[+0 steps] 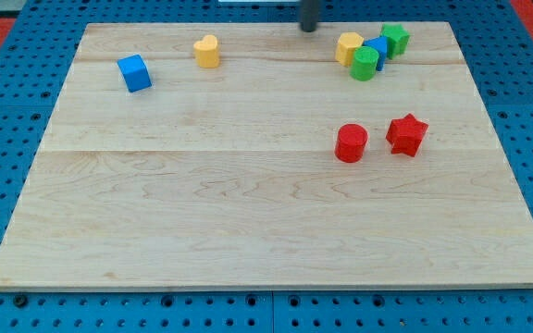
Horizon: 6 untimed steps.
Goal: Push the green star into the red star
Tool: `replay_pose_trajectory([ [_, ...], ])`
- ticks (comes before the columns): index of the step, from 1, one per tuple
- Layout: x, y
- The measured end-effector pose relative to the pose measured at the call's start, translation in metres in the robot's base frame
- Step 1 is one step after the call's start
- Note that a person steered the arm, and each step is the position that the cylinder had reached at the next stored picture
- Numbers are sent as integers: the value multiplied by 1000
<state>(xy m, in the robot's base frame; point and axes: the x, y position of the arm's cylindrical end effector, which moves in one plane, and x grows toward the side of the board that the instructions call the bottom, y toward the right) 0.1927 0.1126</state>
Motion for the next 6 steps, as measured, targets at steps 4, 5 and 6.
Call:
replay_pose_trajectory([
  [4,3,83],
  [5,29,88],
  [6,69,85],
])
